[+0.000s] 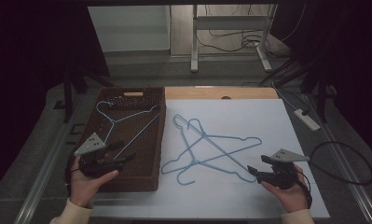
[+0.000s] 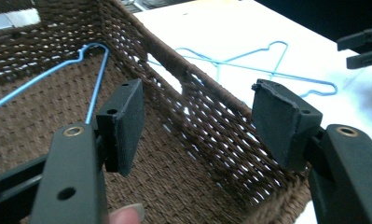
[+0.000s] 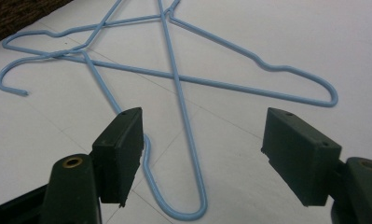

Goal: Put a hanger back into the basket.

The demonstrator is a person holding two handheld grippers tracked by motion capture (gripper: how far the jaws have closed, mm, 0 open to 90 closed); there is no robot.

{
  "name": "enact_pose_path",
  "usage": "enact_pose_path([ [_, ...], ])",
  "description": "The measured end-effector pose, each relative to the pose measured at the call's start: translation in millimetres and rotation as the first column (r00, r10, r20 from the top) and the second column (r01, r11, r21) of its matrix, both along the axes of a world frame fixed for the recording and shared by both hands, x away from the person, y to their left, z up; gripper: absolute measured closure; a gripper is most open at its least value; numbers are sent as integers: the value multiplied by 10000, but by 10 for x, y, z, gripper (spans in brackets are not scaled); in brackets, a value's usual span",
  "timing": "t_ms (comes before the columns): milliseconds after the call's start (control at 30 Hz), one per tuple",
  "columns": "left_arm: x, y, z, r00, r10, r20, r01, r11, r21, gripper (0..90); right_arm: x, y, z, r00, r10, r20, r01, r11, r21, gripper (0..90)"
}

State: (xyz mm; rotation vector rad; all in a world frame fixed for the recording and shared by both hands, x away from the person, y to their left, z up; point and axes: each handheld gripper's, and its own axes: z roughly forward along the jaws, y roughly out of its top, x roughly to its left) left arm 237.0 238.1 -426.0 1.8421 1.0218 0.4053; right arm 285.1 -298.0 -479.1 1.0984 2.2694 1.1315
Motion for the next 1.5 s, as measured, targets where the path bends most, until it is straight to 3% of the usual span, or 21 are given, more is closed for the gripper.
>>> enact_pose_path([
  [500, -44, -112, -116, 9986, -495, -172, 496, 9988, 59, 353, -16, 2, 10, 9998, 92, 168, -91, 9999, -74, 301],
  [1500, -49, -203, -178, 9969, -772, -158, 773, 9970, 46, 352, -15, 120, 17, 9988, 431, 228, -420, 9981, -454, 312],
])
